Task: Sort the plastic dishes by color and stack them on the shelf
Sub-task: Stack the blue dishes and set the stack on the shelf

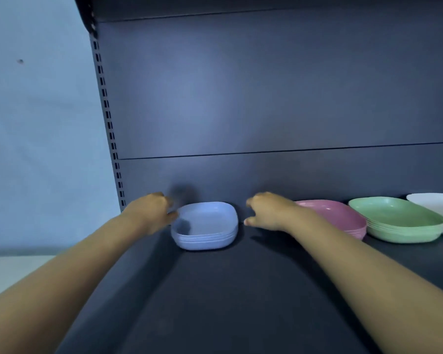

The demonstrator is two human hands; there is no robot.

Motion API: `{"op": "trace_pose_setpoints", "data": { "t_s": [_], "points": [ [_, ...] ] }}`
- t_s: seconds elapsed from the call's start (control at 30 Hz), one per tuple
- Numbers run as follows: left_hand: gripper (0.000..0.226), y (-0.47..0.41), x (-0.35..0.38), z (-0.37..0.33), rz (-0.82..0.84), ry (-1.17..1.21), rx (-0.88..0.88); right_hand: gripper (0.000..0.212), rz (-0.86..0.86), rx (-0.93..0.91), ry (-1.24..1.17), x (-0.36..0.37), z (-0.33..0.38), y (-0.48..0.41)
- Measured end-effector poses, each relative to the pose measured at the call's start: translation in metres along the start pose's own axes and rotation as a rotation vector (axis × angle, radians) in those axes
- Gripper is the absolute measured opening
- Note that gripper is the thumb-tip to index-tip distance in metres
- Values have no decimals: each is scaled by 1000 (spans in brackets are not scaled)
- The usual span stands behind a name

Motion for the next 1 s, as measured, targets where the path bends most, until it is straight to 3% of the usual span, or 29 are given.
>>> {"op": "trace_pose_setpoints", "data": {
  "t_s": [0.3, 0.4, 0.53, 0.7, 0.83, 1.0],
  "points": [
    [40, -25, 41, 32, 61, 186, 128, 38, -73, 188, -254, 17, 26, -35],
    [44, -30, 53, 31, 93, 401, 133, 38, -105, 246, -353, 25, 21, -38],
    [32, -35, 68, 25, 206, 886, 44, 24, -142, 331, -623, 36, 10, -33],
    [31, -37, 66, -1, 245, 989, 50, 20, -155, 406, -505, 27, -16, -20],
    [23, -42, 62, -36, 230, 1022, 64, 30, -229, 476, -388, 13, -43, -1],
    [18, -46, 67, -68, 237, 1080, 23, 30, -232, 461, -320, 8, -57, 18]
  ]
}}
Point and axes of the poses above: each hand's wrist, its own y-axis away from the middle knuckle, its own x-axis out of the palm, z = x × y, the point moved 8 cm from there along -y, towards the middle knuckle
